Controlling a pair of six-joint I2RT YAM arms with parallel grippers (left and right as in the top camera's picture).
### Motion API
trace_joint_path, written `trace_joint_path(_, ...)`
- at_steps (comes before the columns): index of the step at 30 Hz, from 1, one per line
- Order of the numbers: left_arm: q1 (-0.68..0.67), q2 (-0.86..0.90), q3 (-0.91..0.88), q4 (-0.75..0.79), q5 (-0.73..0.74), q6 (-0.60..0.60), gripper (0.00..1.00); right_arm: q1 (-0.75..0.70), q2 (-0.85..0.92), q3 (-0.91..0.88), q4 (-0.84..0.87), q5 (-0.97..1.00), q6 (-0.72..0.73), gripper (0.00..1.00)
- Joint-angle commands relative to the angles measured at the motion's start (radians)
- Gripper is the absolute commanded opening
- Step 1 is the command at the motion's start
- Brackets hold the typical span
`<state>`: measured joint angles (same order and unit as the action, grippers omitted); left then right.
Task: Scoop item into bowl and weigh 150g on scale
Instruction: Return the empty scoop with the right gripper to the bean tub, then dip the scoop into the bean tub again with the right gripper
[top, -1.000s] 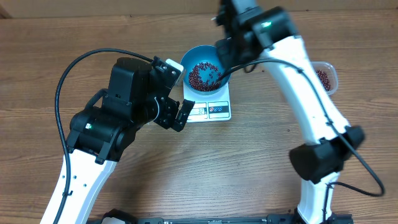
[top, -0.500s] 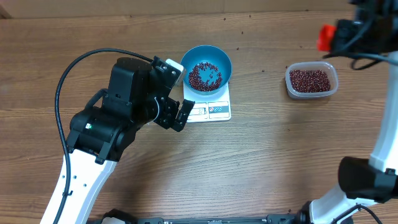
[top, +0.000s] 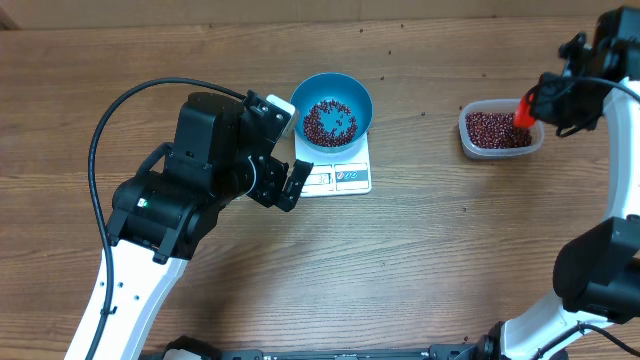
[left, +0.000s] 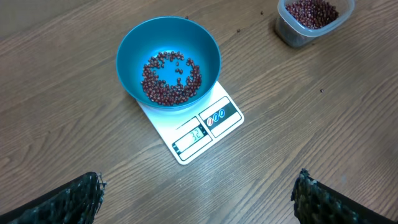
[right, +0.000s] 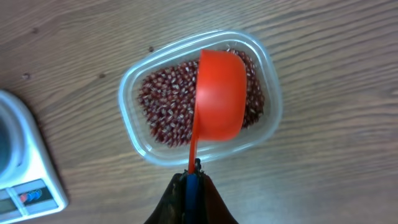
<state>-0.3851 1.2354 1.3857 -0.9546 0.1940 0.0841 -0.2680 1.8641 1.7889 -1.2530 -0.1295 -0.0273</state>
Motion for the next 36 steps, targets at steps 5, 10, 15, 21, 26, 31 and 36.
trace_joint_path(5, 0.005, 0.003, 0.018, 0.0, -0.007, -0.006, 1.0, -0.002, -0.005, -0.2, 0.193, -0.002, -0.007, 0.04)
trace_joint_path(10, 0.005, 0.003, 0.018, 0.0, -0.007, -0.006, 1.0, -0.002, -0.005, -0.29, 0.292, -0.094, -0.007, 0.04)
trace_joint_path(15, 0.005, 0.003, 0.018, 0.0, -0.007, -0.006, 0.99, -0.002, -0.003, -0.355, 0.319, -0.199, -0.008, 0.04)
trace_joint_path(21, 0.005, 0.003, 0.018, 0.0, -0.007, -0.006, 0.99, -0.002, -0.003, -0.381, 0.31, -0.294, -0.008, 0.04)
trace_joint_path(26, 0.005, 0.003, 0.018, 0.0, -0.007, -0.006, 1.0, -0.008, -0.003, -0.381, 0.306, -0.377, -0.007, 0.04)
trace_joint_path(31, 0.005, 0.003, 0.018, 0.0, -0.007, -0.006, 1.0, -0.041, -0.003, -0.381, 0.306, -0.457, -0.003, 0.04)
trace_joint_path(36, 0.005, 0.003, 0.018, 0.0, -0.007, -0.006, 1.0, -0.109, -0.003, -0.381, 0.305, -0.536, 0.001, 0.04)
